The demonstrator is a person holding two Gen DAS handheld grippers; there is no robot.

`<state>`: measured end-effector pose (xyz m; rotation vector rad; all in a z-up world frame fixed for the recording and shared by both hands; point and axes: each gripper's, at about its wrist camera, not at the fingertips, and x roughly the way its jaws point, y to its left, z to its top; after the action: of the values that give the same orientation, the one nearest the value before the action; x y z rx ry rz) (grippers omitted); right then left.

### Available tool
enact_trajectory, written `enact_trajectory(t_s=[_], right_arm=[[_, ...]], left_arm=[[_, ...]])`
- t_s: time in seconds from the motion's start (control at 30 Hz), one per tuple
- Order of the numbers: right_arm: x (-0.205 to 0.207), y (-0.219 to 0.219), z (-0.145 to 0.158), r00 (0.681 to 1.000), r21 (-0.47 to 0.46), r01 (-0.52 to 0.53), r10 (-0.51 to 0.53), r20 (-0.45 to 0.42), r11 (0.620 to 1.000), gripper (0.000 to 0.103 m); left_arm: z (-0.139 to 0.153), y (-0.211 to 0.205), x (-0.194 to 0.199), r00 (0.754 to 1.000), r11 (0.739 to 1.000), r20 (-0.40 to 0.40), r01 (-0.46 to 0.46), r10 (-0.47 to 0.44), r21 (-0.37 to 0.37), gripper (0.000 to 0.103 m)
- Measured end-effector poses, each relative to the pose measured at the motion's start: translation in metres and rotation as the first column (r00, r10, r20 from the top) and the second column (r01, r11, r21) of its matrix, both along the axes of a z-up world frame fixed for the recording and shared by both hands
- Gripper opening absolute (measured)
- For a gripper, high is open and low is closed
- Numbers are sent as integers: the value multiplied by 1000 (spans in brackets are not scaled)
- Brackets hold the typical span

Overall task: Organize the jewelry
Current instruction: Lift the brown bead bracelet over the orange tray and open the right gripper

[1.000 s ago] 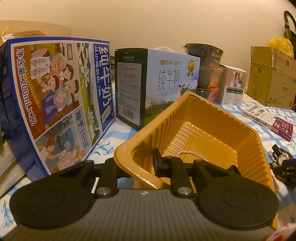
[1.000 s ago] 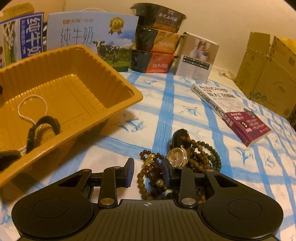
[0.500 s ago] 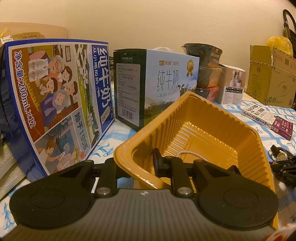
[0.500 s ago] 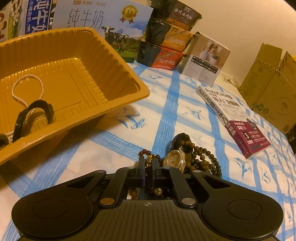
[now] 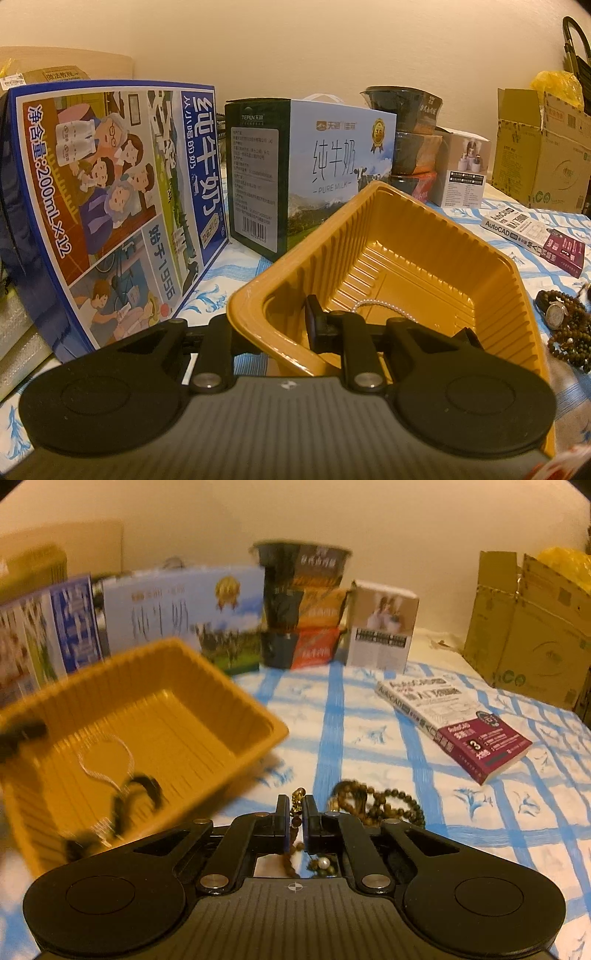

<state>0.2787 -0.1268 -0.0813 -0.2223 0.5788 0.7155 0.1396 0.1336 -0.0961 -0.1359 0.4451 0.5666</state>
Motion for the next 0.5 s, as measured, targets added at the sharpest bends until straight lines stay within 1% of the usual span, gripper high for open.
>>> enact_trajectory(t_s=[0.13,0.27,0.37,0.5], right_arm=[[-10,-6,29,1000,78,-11,12,-12,997,6],[-24,4,51,998,138,-61,65,-22,989,6],[-34,21,59,991,172,-114,124,-48,978,6],[-41,45,58,981,180,-158,175,-80,971,6]], left_arm=[[1,0,0,1000,1000,1,0,0,3,19],[2,-1,0,1000,1000,0,2,-2,5,19],[2,-1,-1,1000,1000,-1,3,-3,6,19],[3,-1,-1,1000,1000,-1,3,-3,5,19]])
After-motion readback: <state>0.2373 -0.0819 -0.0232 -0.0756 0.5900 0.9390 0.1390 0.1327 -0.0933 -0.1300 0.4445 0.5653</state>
